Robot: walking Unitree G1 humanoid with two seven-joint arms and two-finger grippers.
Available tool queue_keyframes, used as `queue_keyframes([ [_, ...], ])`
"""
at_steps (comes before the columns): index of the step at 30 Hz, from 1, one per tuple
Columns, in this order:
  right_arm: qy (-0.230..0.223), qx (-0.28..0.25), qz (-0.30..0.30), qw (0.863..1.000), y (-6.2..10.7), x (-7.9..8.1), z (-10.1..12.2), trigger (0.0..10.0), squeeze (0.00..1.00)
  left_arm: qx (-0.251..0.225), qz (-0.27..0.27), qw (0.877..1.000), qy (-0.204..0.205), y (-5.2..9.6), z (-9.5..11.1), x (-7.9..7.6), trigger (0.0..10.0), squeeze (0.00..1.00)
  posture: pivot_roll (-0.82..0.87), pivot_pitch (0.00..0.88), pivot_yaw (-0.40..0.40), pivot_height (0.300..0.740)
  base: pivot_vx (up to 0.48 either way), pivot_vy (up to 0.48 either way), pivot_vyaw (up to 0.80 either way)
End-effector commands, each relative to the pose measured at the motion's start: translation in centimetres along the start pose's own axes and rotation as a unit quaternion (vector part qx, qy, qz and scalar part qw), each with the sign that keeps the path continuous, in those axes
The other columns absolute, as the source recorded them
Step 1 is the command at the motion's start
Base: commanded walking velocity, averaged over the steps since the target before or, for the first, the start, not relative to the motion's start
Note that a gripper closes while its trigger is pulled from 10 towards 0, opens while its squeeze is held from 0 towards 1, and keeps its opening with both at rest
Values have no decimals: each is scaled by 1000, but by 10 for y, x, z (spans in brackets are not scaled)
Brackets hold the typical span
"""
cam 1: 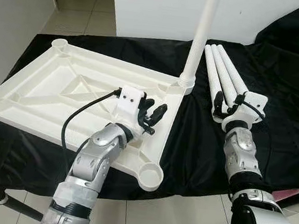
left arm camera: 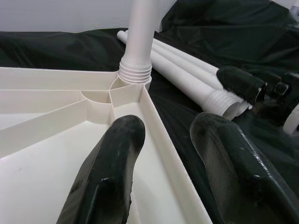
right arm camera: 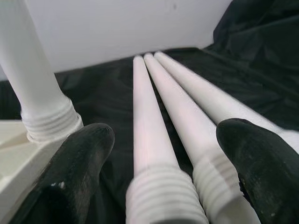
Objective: Building children table
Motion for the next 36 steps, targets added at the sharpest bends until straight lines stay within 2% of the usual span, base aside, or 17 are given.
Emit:
queue_keyframes([
  [1,6,32,6,999,-2,1,-8,10000,0,8,31,999,-4,2,-2,4,10000,0,-12,121,65,740,0,0,0],
  [20,29,83,34,996,-8,3,-20,10000,0,11,26,1000,1,1,-3,-2,10000,0,-3,119,65,740,0,0,0],
  [25,33,94,44,994,-9,7,-21,10000,0,11,26,1000,2,1,-3,-3,10000,0,0,121,64,740,0,0,0],
  [31,51,122,79,988,-9,20,-30,10000,0,12,31,999,0,2,-3,-2,10000,0,12,115,61,740,0,0,0],
  [36,47,133,66,988,-10,20,-33,10000,0,9,41,999,3,3,0,3,10000,0,15,124,67,740,0,0,0],
])
Point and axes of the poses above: a point about 5 cm out from each wrist's last joint towards the gripper, its own y axis pointing back from the gripper into the wrist, its own z axis along the axis of the wrist's last joint, x = y × z, the point moved 4 cm from there along -y, pointing out of the wrist towards the gripper, and after that the axes turned 1 degree about y, right-handed, at the moved point
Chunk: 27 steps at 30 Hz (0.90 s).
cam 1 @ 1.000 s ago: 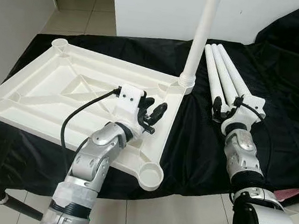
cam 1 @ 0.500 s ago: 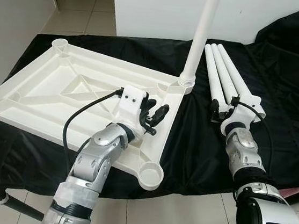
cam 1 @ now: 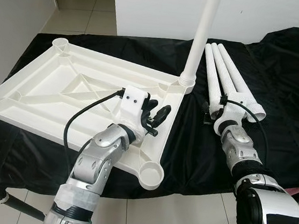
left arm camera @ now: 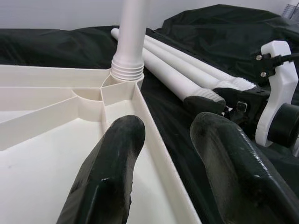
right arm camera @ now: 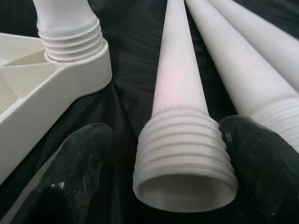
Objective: Building children table
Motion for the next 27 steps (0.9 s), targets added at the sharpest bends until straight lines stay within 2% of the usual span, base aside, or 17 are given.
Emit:
queue_keyframes([
  [1,-6,17,-2,1000,-1,3,-6,10000,0,5,46,999,-4,3,-1,11,10000,0,17,120,66,740,0,0,0],
  [17,-12,23,-25,999,-3,-2,-3,10000,0,3,47,999,-9,0,1,10,10000,0,15,122,66,740,0,0,0],
  [18,-23,30,-32,999,-4,-3,-4,7529,0,2,47,999,-10,0,2,10,10000,0,18,124,65,740,0,0,0],
  [21,-26,34,-33,999,-4,-3,-4,7529,0,1,47,999,-11,-1,2,11,10000,0,18,127,66,740,0,0,0],
  [22,-28,43,-35,998,-4,-3,-7,3647,0,0,48,999,-12,0,2,11,10000,0,19,126,65,740,0,0,0],
  [26,-26,56,-41,997,-3,-5,-12,3686,0,-2,51,999,-12,0,3,13,10000,0,20,123,65,740,0,0,0],
  [27,-30,60,-43,997,-3,-5,-13,4235,0,-2,52,999,-13,0,4,13,10000,0,22,123,65,740,0,0,0],
])
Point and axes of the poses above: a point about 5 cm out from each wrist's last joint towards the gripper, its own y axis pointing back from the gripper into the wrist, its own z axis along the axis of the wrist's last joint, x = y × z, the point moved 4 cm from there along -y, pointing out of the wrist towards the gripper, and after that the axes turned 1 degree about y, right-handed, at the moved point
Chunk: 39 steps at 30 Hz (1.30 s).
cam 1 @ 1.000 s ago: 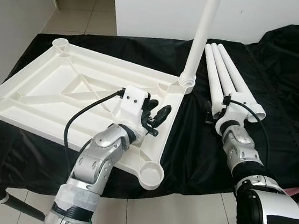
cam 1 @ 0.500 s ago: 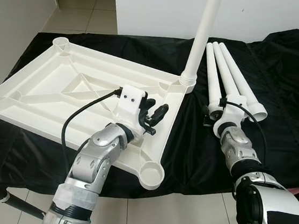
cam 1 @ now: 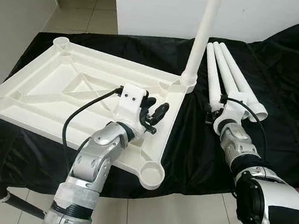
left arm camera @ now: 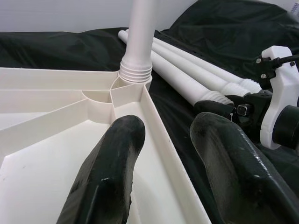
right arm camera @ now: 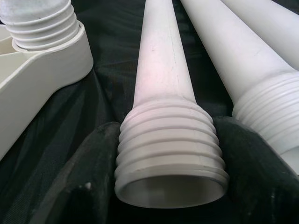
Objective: Building children table
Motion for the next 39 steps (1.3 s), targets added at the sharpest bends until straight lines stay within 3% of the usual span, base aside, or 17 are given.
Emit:
queue_keyframes([
  [1,-11,29,-6,1000,1,-1,-12,4235,0,1,44,999,-5,1,0,9,10000,0,22,123,65,740,0,0,0],
  [2,-13,31,-8,999,1,-2,-13,4235,0,1,44,999,-6,1,1,9,10000,0,22,123,65,740,0,0,0],
  [3,-11,35,-6,999,1,0,-15,10000,0,0,45,999,-6,1,1,9,10000,0,26,124,65,740,0,0,0],
  [22,-8,80,-1,997,5,9,-35,10000,0,-3,49,999,-8,1,3,10,10000,0,37,123,62,740,0,0,0],
  [23,-15,80,-2,997,5,9,-35,0,0,-4,49,999,-7,1,3,9,10000,0,37,122,63,740,0,0,0],
  [25,-20,80,-4,997,5,9,-35,0,0,-4,48,999,-7,1,3,9,10000,0,36,121,65,740,0,0,0],
  [26,-21,82,-8,996,5,8,-36,9843,0,-4,48,999,-7,1,3,9,10000,0,36,121,65,740,0,0,0],
  [32,-17,89,-8,996,6,8,-39,10000,0,-5,47,999,-7,0,3,8,10000,0,38,121,64,740,0,0,0],
  [33,-19,90,4,996,7,12,-43,510,0,-4,48,999,-7,0,3,8,10000,0,36,119,64,740,0,0,0],
  [35,-19,91,16,996,8,16,-45,0,0,-4,48,999,-7,0,3,8,10000,0,35,118,65,740,0,0,0],
  [38,-8,96,22,995,9,20,-49,0,0,-4,48,999,-8,0,3,8,10000,0,34,115,66,740,0,0,0],
  [39,-5,97,21,995,9,20,-50,10000,0,-4,47,999,-8,0,3,8,10000,0,34,115,66,740,0,0,0],
])
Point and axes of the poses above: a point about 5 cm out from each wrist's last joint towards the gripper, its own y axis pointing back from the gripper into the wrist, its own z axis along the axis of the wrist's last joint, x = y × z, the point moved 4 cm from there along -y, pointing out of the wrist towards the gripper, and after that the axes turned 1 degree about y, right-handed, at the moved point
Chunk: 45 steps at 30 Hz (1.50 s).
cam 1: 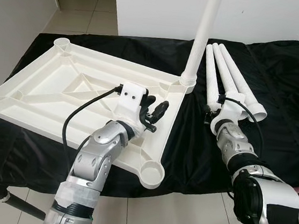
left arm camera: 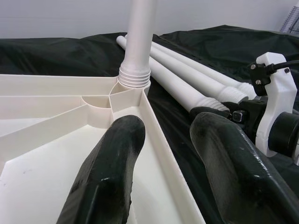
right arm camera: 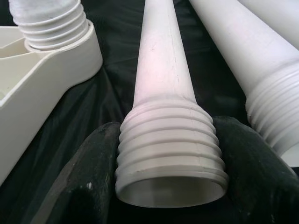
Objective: Building children table
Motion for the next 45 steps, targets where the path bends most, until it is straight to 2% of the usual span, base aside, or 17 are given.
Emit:
queue_keyframes([
  [1,5,67,8,998,7,5,-40,10000,0,0,46,999,-5,2,0,8,10000,0,34,115,66,740,0,0,0],
  [5,36,9,22,999,7,14,-29,10000,0,-4,47,999,-7,0,3,11,10000,0,37,109,63,740,0,0,0],
  [7,37,6,22,999,7,14,-28,10000,0,-4,47,999,-7,0,3,11,10000,0,37,109,63,740,0,0,0],
  [10,16,-75,10,997,10,12,-7,10000,0,-10,52,999,-6,0,6,14,10000,0,38,97,53,740,0,0,0],
  [12,15,-89,7,996,11,11,-3,10000,0,-12,54,998,-5,0,7,15,10000,0,38,97,53,740,0,0,0],
  [13,19,-121,0,992,13,10,5,10000,0,-9,55,998,-4,1,6,16,10000,0,33,88,53,740,0,0,0],
  [21,17,-172,-7,985,19,8,19,10000,0,0,49,999,-4,2,5,18,10000,0,29,75,53,740,0,0,0],
  [22,9,-234,0,972,27,11,36,10000,0,-3,49,999,-23,2,9,23,10000,0,29,64,54,740,0,0,0],
  [23,11,-256,1,967,31,12,43,10000,0,-6,49,998,-31,2,11,24,10000,0,29,64,54,740,0,0,0],
  [30,13,-308,5,951,39,18,63,10000,0,-7,54,998,-44,-1,18,34,10000,0,28,52,50,740,0,0,0],
  [32,27,-357,3,934,49,23,81,10000,0,-11,54,998,-35,4,22,37,10000,0,21,52,51,740,0,0,0],
  [33,27,-357,3,934,49,23,81,10000,0,-11,54,998,-35,4,22,37,10000,0,21,52,51,740,0,0,0],
  [35,40,-395,8,918,60,29,96,10000,0,-15,48,998,-28,8,25,38,10000,0,10,50,58,740,0,0,0],
  [45,41,-429,1,902,71,31,108,10000,0,-16,21,999,-28,8,27,35,10000,0,-15,35,69,740,0,0,0],
])
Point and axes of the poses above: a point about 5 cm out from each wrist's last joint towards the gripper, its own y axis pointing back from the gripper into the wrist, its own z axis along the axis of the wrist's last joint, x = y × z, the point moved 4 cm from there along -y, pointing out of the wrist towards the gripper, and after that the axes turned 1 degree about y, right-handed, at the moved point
